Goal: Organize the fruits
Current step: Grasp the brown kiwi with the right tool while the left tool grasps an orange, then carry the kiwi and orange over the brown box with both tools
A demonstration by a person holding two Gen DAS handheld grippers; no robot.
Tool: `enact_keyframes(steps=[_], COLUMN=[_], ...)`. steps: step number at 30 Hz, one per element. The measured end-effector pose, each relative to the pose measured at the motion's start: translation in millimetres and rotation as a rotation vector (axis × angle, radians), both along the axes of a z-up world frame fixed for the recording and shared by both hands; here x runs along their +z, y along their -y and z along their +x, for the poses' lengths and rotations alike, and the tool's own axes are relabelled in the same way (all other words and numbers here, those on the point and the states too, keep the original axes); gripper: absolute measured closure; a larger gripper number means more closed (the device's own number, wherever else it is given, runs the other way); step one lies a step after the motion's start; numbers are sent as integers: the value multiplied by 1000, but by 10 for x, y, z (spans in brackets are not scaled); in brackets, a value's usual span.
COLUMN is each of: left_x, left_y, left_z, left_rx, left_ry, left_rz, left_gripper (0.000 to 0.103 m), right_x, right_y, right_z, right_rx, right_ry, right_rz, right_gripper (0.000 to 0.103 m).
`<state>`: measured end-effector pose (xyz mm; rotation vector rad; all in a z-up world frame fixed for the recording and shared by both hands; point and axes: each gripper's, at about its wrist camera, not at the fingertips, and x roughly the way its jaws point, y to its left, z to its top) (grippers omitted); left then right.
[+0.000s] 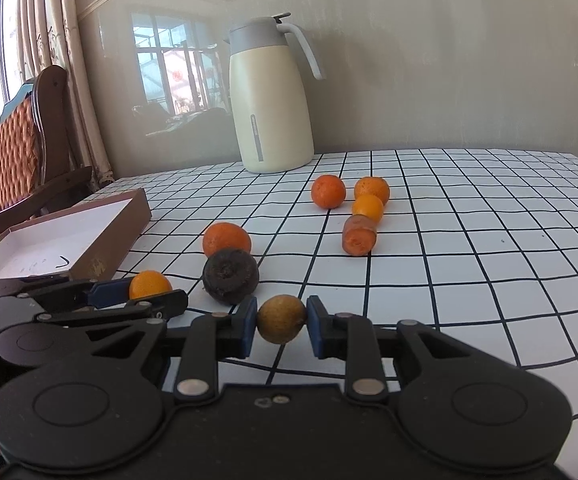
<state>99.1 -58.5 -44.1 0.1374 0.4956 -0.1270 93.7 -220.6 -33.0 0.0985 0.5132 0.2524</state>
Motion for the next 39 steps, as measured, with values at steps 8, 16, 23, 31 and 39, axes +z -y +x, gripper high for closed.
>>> enact_keyframes(steps=[8, 16, 23, 31, 39], left_x=[59, 126, 187, 267, 356], left_y=[-71, -118, -230, -374, -478], left_z=[-140, -312, -447, -529, -600], left_rx=[-4, -13, -1, 25, 44], left_ry=[6, 30, 51, 83, 139], left_rz=[-16, -37, -57, -79, -93], left_gripper=[67, 67, 67, 67, 67], right_x=[11, 106, 189, 286, 369], right_y=[31, 6, -75, -186, -336], right_z=[-48, -184, -279, -342, -387], right_rx=[-12, 14, 45, 75, 119], right_ry=[-19, 19, 69, 135, 214], right_rz=[-24, -26, -25, -17, -12], right_gripper=[85, 85, 85, 85, 85])
